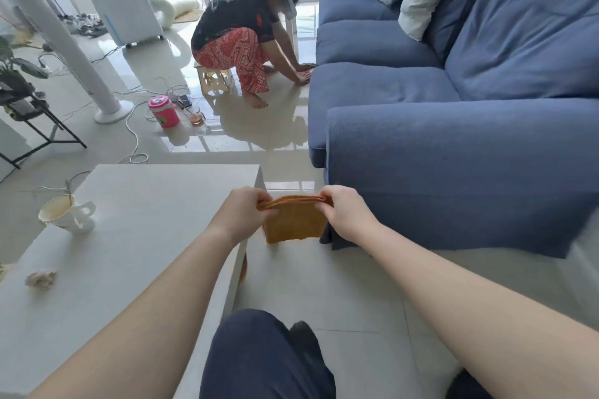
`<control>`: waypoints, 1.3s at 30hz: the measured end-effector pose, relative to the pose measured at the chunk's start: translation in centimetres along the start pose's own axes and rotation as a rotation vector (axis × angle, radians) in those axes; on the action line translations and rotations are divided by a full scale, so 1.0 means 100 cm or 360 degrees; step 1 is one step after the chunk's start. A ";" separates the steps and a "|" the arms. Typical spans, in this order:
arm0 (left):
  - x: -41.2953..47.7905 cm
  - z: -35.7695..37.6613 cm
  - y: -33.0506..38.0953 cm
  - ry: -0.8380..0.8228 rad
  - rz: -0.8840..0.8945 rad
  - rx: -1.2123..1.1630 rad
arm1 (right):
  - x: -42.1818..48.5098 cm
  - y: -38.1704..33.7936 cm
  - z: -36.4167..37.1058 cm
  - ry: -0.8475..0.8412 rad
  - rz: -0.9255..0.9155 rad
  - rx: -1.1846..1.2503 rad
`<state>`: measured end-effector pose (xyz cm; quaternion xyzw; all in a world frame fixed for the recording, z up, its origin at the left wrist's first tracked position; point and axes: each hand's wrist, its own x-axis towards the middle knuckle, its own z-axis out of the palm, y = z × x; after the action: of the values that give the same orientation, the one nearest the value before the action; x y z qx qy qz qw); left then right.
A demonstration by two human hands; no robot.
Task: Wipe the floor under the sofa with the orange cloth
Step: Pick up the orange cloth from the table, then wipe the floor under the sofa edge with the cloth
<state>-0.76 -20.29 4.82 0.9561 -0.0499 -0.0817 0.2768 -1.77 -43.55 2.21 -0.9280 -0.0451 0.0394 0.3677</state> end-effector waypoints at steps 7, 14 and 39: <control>-0.001 0.095 0.071 -0.0165 0.0144 0.0005 | -0.058 0.094 -0.041 0.0115 0.0305 0.0062; -0.009 0.197 0.108 -0.0437 0.0213 -0.0049 | -0.108 0.186 -0.045 0.0154 0.0605 0.0038; 0.049 0.511 0.059 -0.1271 0.0031 -0.0016 | -0.153 0.466 0.084 -0.0187 0.1285 0.0212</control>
<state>-5.60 -52.59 -35.17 0.8472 -0.1624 -0.4446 0.2412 -15.30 -73.41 -35.22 -0.8415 0.3043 0.2361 0.3788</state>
